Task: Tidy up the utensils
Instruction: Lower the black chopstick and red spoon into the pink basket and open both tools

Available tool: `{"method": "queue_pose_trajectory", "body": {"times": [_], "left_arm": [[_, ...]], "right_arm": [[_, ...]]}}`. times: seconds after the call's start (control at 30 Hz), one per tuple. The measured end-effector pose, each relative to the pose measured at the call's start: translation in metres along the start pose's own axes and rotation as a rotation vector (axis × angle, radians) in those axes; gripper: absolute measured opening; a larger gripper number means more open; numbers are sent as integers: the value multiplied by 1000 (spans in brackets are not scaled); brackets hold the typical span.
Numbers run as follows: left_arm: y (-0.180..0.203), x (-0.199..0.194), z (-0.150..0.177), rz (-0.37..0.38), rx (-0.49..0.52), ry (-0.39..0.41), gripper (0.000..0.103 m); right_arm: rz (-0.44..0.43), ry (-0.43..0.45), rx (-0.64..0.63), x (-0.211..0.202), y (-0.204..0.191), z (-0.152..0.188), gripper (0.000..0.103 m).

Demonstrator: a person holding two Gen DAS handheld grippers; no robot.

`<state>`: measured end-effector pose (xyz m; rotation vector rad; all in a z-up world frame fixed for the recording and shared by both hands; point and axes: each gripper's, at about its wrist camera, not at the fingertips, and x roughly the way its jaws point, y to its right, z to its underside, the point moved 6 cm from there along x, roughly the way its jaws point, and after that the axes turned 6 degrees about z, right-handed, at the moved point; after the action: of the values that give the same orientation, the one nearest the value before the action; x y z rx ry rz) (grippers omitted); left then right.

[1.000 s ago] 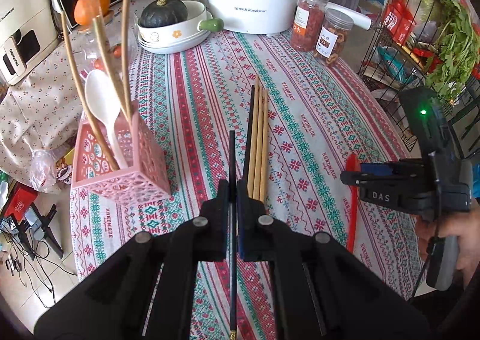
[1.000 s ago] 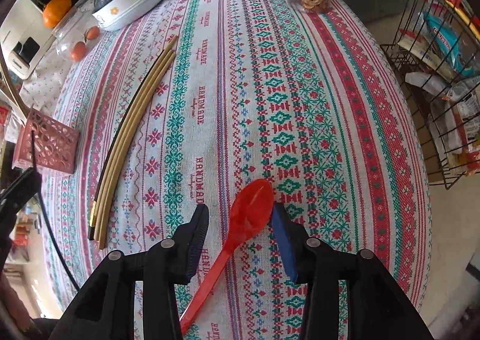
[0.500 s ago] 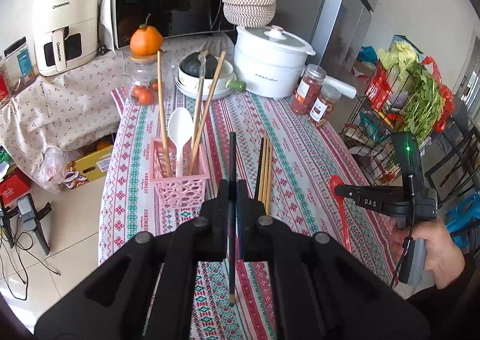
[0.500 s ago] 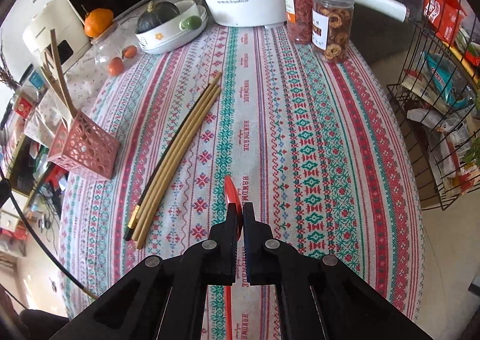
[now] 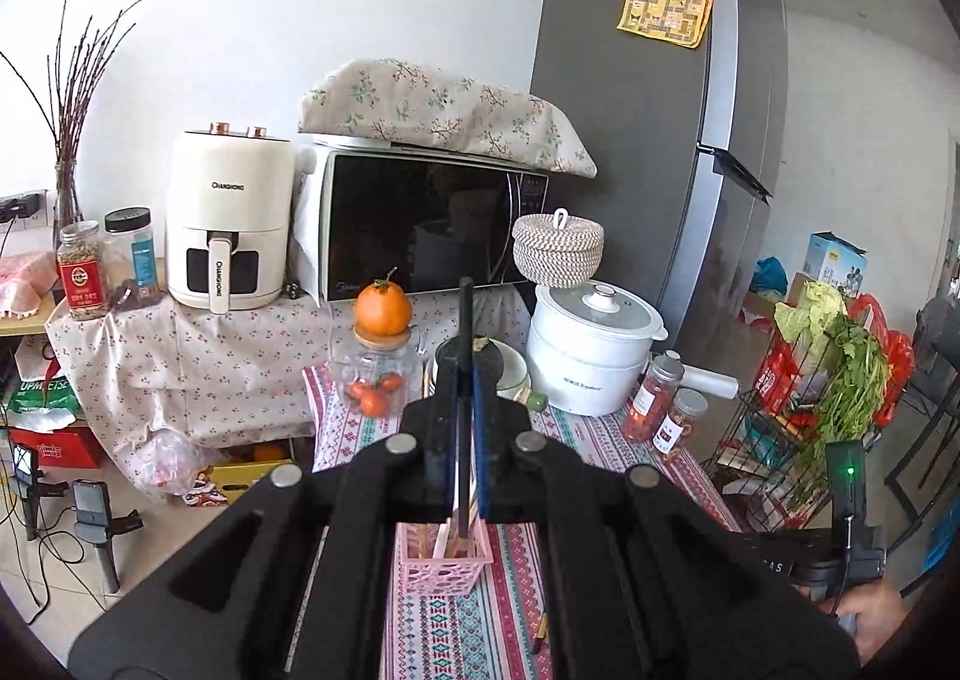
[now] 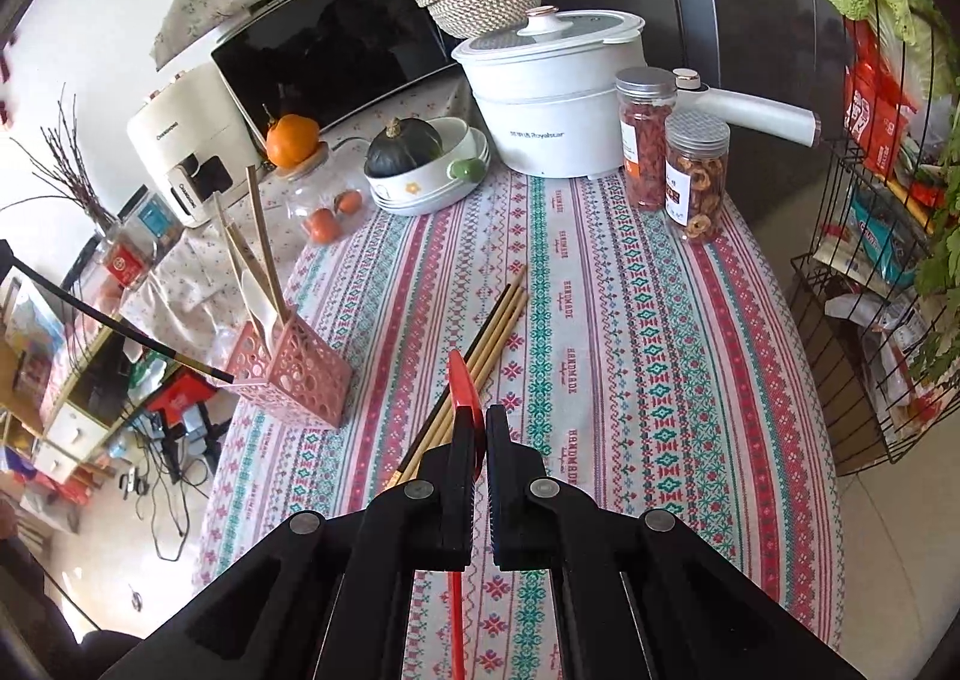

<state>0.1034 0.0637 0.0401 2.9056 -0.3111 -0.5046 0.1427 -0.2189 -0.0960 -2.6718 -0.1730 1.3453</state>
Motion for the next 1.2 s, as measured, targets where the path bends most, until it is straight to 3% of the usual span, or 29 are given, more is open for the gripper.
{"method": "queue_pose_trajectory", "body": {"times": [0.13, 0.33, 0.6, 0.67, 0.83, 1.0, 1.2], "left_arm": [[-5, 14, 4, -36, 28, -8, 5], [-15, 47, 22, -86, 44, -112, 6], [-21, 77, 38, -56, 19, -160, 6], [-25, 79, 40, -58, 3, -171, 10], [-26, 68, 41, -65, 0, -181, 43], [-40, 57, 60, -95, -7, -264, 61], [-71, 57, 91, -132, -119, -419, 66]], "right_arm": [[-4, 2, 0, 1, 0, 1, 3], [-13, 15, 7, -2, -2, -1, 3], [-44, 82, 6, -12, -18, -11, 3], [-57, 105, 8, -15, -23, -14, 3], [-102, 178, 19, -26, -41, -25, 3], [-134, 288, 26, -37, -65, -41, 3], [-156, 409, 26, -33, -107, -62, 3]]}}
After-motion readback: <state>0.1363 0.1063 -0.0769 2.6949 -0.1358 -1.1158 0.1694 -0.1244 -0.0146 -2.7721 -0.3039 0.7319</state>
